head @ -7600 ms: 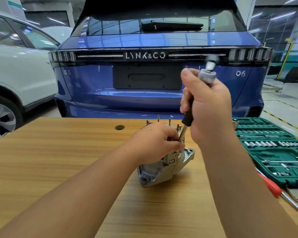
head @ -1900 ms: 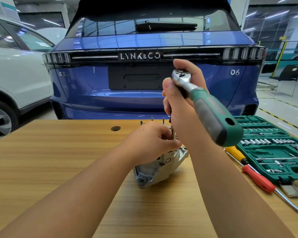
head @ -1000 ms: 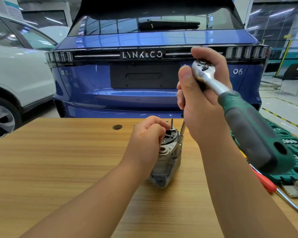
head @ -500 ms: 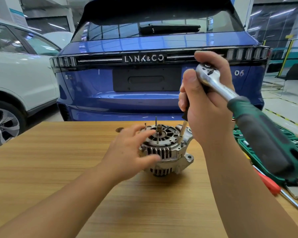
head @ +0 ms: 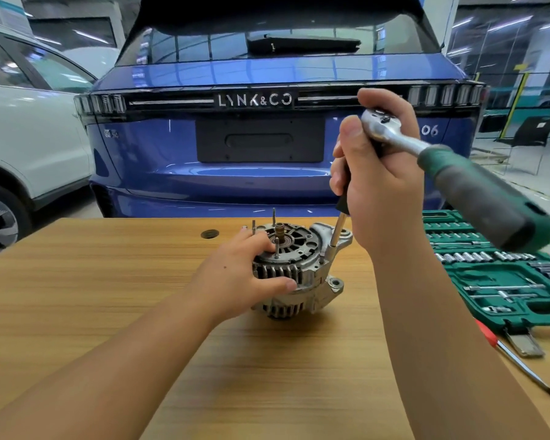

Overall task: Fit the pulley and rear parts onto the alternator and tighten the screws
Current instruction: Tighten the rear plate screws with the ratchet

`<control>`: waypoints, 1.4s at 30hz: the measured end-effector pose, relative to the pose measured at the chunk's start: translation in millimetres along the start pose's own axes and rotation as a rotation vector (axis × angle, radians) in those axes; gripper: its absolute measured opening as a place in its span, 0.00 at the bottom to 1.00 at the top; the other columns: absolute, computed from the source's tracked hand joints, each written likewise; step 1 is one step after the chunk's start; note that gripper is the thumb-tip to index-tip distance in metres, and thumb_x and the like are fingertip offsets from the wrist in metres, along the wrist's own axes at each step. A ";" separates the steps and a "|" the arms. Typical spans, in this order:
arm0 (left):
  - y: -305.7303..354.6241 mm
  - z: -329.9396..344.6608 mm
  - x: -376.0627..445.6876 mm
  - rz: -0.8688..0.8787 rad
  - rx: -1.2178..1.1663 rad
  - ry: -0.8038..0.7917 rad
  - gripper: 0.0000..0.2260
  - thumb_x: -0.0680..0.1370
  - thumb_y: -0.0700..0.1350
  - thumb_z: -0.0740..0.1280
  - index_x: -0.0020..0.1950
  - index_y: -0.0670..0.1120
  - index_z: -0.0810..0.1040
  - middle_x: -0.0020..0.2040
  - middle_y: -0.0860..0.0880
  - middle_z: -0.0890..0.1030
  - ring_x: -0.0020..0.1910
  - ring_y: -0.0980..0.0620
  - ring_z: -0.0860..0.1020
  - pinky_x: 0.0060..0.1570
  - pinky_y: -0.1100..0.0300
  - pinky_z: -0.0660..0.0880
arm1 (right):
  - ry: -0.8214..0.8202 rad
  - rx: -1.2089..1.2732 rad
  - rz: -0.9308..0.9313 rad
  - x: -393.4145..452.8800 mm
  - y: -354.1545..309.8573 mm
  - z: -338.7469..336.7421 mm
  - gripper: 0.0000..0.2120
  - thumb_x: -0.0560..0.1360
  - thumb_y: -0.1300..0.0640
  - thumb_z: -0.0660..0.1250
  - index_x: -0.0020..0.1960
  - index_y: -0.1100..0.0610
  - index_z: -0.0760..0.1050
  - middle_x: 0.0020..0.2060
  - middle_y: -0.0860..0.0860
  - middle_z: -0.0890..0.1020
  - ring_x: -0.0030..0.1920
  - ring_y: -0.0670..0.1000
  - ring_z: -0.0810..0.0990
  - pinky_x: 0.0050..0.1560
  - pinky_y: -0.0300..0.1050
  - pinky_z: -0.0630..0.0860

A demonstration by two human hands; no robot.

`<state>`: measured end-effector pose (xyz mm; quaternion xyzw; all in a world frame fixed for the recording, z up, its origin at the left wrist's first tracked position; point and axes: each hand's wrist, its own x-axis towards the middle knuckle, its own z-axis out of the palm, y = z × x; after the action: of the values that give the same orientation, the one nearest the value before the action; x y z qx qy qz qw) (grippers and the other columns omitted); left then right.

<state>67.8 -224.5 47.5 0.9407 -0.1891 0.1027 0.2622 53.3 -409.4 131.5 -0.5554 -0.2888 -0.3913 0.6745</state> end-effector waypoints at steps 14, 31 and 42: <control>-9.9 -10.6 3.6 0.000 -0.192 -0.133 0.21 0.58 0.72 0.70 0.47 0.72 0.70 0.74 0.64 0.65 0.75 0.56 0.60 0.68 0.41 0.70 | -0.044 0.194 0.105 10.1 9.4 -3.8 0.06 0.82 0.60 0.62 0.59 0.53 0.70 0.35 0.50 0.73 0.25 0.50 0.68 0.28 0.43 0.67; -15.0 -11.0 4.7 0.042 -0.210 -0.152 0.19 0.60 0.70 0.71 0.47 0.73 0.70 0.71 0.68 0.65 0.74 0.60 0.58 0.66 0.40 0.72 | -0.119 0.333 0.201 10.8 14.0 -1.6 0.08 0.83 0.53 0.63 0.60 0.52 0.70 0.36 0.53 0.72 0.25 0.49 0.67 0.28 0.39 0.67; -9.5 -19.3 12.2 0.018 -0.214 -0.172 0.26 0.63 0.78 0.63 0.54 0.65 0.73 0.64 0.69 0.68 0.55 0.69 0.71 0.49 0.64 0.72 | -0.117 0.277 0.307 16.4 14.1 12.7 0.11 0.81 0.46 0.57 0.52 0.52 0.72 0.37 0.53 0.77 0.24 0.53 0.70 0.27 0.43 0.67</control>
<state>81.0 -210.4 63.1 0.9109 -0.2294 0.0035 0.3430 74.5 -399.3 140.3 -0.5166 -0.2906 -0.2078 0.7781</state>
